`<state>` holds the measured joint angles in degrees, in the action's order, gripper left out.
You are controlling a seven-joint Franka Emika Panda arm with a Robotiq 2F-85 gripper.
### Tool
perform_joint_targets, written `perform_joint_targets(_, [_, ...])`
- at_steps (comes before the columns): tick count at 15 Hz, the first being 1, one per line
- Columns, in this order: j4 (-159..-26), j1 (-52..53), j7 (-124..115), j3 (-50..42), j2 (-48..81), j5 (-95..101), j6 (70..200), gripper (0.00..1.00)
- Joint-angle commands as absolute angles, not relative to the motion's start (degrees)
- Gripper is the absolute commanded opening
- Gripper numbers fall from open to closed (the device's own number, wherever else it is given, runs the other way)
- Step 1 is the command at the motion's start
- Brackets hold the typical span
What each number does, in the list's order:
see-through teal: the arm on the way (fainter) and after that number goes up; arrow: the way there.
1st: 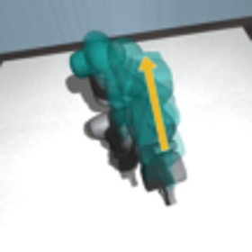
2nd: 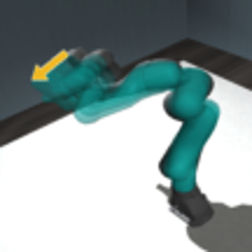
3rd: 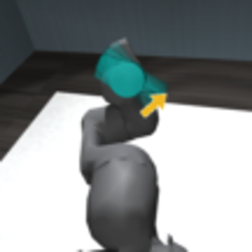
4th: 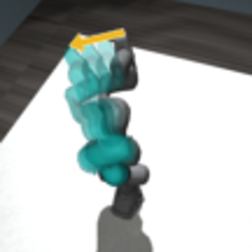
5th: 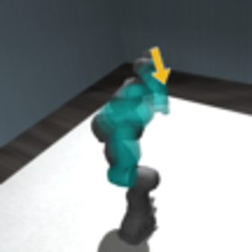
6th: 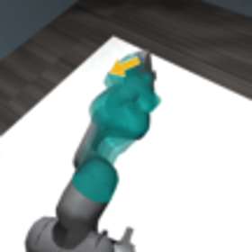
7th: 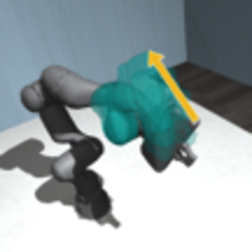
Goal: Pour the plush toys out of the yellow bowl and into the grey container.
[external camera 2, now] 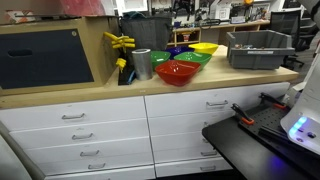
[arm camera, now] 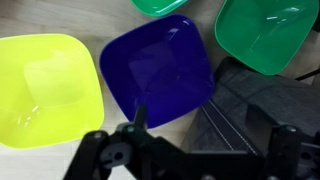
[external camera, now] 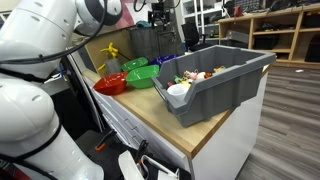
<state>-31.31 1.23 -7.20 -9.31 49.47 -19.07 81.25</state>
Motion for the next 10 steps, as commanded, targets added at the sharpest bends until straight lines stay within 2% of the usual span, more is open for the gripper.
perform_joint_targets(1, [-34.1,3.4,-8.9,-10.8,45.0,-17.4,81.6,1.0])
perform_joint_targets(10, [-35.1,6.5,-21.7,-14.0,36.4,-14.7,75.8,1.0])
